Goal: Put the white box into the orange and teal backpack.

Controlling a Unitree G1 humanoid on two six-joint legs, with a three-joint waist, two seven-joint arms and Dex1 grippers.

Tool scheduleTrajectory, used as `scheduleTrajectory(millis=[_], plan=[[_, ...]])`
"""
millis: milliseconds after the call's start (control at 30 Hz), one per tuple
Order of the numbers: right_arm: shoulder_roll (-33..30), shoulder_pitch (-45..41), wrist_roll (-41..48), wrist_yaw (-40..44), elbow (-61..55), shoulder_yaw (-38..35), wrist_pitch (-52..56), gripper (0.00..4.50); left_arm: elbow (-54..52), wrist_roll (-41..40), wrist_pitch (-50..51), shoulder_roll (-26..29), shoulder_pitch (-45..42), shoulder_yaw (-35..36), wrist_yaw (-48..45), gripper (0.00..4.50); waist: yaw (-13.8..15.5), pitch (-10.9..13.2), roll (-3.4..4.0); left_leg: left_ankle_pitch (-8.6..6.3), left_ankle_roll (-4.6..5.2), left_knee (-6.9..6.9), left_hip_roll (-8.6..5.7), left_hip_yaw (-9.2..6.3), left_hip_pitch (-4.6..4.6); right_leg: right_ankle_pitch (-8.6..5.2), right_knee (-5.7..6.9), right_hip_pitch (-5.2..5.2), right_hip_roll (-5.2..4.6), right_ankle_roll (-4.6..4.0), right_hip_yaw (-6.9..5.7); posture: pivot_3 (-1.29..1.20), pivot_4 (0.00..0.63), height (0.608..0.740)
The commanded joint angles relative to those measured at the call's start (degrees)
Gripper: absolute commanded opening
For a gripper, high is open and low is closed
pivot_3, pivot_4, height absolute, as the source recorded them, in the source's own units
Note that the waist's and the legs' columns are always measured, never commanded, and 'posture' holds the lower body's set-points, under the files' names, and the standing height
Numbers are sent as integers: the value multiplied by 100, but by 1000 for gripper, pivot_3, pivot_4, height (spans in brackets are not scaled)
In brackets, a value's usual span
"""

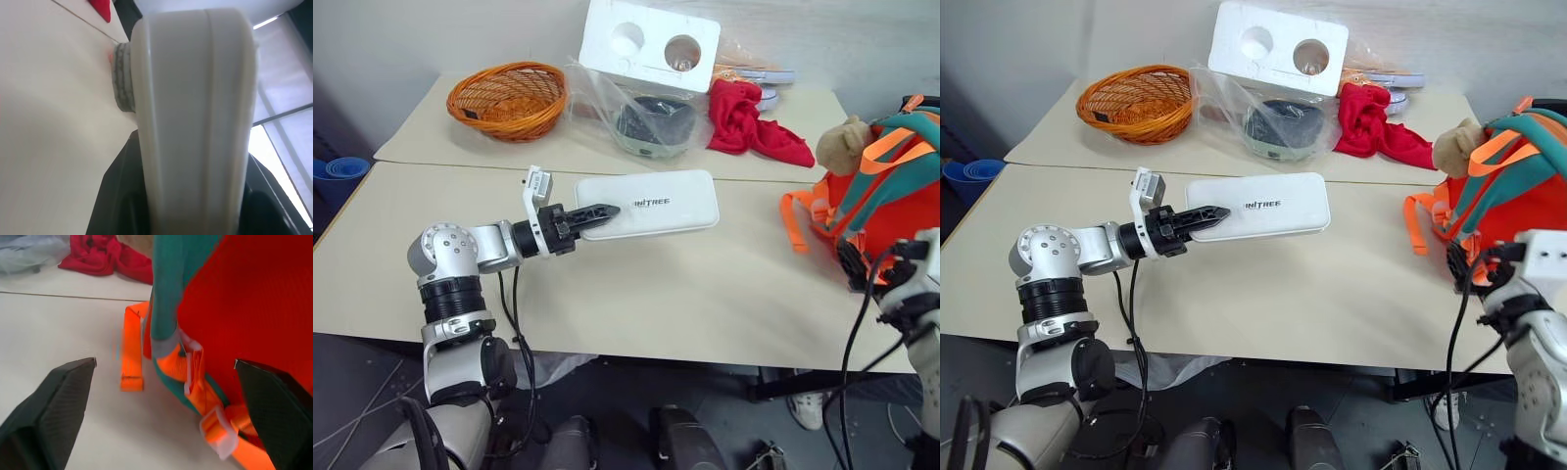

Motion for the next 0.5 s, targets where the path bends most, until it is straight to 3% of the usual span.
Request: scheduleTrajectory(millis=[33, 167, 333, 500], plan=[[-182, -755, -519, -126, 1016, 457, -685, 4500, -357, -356, -98, 39, -137, 81, -12, 1331, -5, 0, 0, 2, 1, -2, -3, 1, -1, 0, 0, -1, -2, 0, 1, 0, 150, 740], [-166, -1818, -819, -212, 2433, 789, -1300, 4500, -522, -348, -193, 64, -74, 2, 114, 1331, -16, 3, 2, 4, -2, -4, -2, 4, -2, 0, 0, -4, -1, 0, 2, 0, 150, 740], [-98, -2540, -891, -101, 3519, 952, -1921, 4500, -776, -445, -206, 76, -1, -13, 212, 1331, -10, 3, 3, 7, -9, -9, 2, 3, -8, 0, -4, -7, 2, 0, 1, 0, 150, 740], [-44, -2684, -728, 161, 3784, 963, -2309, 3272, -879, -521, -254, 142, 34, 211, 462, 1331, -15, 3, 3, 7, -9, -3, 2, 6, -7, 0, -3, -6, 0, 0, 1, 0, 150, 740]])
